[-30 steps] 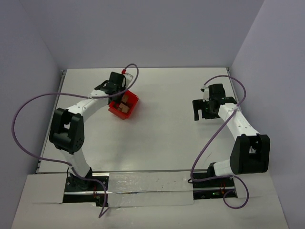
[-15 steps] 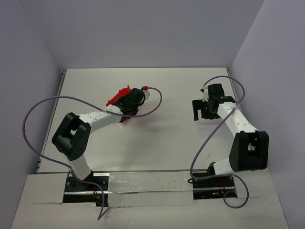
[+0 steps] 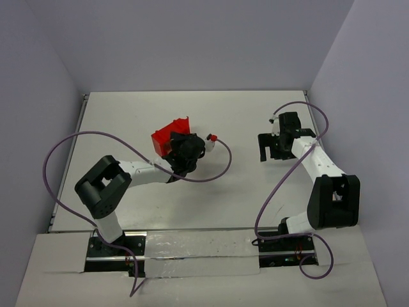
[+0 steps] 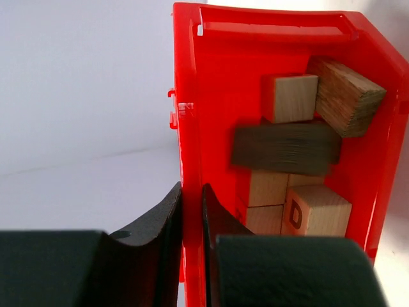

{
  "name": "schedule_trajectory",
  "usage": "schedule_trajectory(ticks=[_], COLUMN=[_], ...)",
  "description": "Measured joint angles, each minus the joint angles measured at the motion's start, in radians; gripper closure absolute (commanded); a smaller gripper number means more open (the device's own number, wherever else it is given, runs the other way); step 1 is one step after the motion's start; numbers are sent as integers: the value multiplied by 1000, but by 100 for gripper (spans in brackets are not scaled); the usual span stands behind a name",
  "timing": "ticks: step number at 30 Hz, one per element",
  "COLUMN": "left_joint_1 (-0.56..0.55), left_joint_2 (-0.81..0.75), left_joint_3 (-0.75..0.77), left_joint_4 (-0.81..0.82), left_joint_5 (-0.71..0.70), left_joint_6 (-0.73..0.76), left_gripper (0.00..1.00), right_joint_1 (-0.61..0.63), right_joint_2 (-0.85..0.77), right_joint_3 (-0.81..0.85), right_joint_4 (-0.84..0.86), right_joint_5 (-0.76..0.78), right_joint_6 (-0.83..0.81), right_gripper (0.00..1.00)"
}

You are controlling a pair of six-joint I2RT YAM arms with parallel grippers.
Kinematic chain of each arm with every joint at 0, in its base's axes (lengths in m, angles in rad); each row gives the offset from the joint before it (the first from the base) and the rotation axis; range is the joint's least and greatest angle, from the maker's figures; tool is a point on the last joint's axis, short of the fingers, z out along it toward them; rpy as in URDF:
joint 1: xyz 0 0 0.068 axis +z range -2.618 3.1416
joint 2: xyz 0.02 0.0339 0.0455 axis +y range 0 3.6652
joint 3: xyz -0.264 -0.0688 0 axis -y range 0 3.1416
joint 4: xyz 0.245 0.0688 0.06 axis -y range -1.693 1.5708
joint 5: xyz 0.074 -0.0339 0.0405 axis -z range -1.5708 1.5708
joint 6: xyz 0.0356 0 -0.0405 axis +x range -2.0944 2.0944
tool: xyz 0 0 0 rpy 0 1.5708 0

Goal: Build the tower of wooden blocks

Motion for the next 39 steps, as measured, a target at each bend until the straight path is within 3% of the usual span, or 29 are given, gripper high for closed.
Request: schedule_trajectory(ticks=[14, 21, 31, 39], left_joint_1=[-165, -258, -428, -438], left_joint_2=[75, 166, 272, 348], left_joint_3=[-122, -151, -171, -108], left_joint_4=[349, 525, 569, 490], left_joint_5=[-54, -146, -249, -310], left_joint_6=[337, 479, 556, 506], left_gripper=[100, 100, 100, 100], right_joint_1=[-51, -61, -90, -104], right_joint_2=[-7, -42, -146, -248], right_joint_3=[-14, -31, -124, -146], right_joint_4=[13, 19, 28, 28], right_joint_5=[16, -23, -98, -112], right_joint_6=[-19, -53, -79, -94], right_gripper=[0, 0, 0, 0])
